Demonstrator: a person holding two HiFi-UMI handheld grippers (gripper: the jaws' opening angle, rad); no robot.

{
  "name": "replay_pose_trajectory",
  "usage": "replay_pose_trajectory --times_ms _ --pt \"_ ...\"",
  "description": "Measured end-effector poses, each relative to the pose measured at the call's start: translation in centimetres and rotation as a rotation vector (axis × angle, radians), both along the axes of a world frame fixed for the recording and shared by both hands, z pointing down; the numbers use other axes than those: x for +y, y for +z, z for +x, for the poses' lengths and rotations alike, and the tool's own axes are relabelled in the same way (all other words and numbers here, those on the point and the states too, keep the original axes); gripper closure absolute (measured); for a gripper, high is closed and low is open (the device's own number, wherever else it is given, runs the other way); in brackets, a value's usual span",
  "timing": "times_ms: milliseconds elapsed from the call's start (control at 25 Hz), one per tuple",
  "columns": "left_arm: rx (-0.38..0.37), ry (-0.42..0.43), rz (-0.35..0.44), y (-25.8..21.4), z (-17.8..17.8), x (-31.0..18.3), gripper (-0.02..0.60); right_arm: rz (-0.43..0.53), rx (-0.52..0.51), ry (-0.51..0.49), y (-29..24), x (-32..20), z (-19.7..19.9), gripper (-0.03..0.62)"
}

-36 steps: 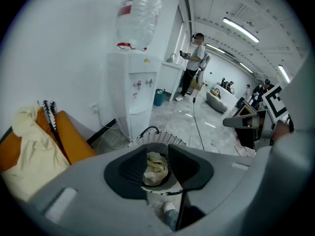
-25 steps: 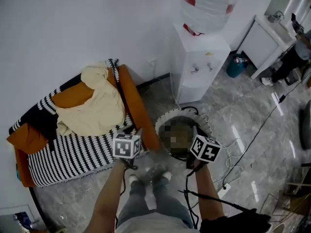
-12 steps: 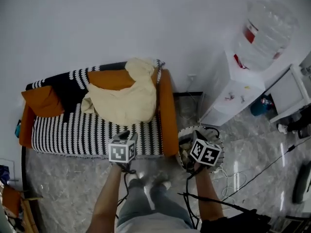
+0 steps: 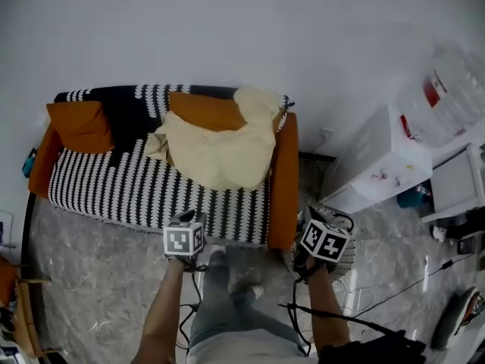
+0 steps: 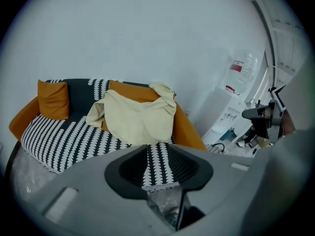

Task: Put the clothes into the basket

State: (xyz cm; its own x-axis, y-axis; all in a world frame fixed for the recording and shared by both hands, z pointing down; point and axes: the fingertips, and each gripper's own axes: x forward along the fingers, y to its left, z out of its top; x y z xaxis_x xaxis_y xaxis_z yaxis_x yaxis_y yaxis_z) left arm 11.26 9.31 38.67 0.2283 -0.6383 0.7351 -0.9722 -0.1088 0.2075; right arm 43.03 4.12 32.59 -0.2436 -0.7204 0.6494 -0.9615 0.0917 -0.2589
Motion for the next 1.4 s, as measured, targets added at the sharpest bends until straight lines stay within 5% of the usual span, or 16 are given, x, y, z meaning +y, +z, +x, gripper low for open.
replay_pose_trajectory --times_ms 360,920,1400 --pt "0.043 -0.001 -0.046 4.9 -3.4 -5.1 0.442 -0.060 0.059 0.001 2.9 -3.4 -3.1 0.591" --pt "0.046 0.106 -0.133 20.7 -3.8 -14.4 0.442 -0.200 0.105 -0.010 16.2 -9.8 -5.8 0.591" --pt "0.021 0.176 -0.247 31.2 -3.3 -16.3 0.442 -0.329 0.102 0.031 24.1 -10.3 -6.6 0.591"
